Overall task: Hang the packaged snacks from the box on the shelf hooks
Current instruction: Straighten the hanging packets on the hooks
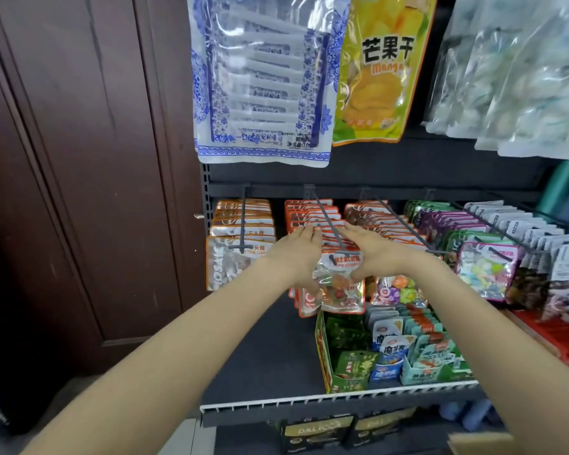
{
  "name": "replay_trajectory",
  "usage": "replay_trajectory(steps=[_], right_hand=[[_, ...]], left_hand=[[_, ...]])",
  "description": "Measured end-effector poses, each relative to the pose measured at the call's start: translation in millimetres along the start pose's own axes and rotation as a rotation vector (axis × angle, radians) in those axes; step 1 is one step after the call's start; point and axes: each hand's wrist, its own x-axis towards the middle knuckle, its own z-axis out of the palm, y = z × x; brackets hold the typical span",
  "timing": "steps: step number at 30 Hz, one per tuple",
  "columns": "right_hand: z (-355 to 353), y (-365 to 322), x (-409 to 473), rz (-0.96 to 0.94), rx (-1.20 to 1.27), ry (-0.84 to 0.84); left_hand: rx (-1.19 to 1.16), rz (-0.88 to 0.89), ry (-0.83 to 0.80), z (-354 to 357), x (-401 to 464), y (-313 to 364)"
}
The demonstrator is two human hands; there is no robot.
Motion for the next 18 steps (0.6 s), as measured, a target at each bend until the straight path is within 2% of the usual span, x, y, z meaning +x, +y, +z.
replay_trajectory(steps=[4,11,15,18], right_hand=[[16.9,11.1,8.4,-0.059,-0.047,0.089],[23.5,14.2,42.5,-0.089,-0.385,0.272],[21.2,14.5,56.8,-0.110,-0.489,0.292],[12.4,16.3,54.9,-0.136,-0.469,0.232]], left_hand=[[0.008,-0.030,0.060,13.8,11.4,-1.5],[0.077,-0.122,0.152,23.4,36.7,-4.5],[0.040,-0.177,0.151,23.5,49.5,-3.5],[-0.040,-0.166,0.076,14.6,47.1,-2.6]])
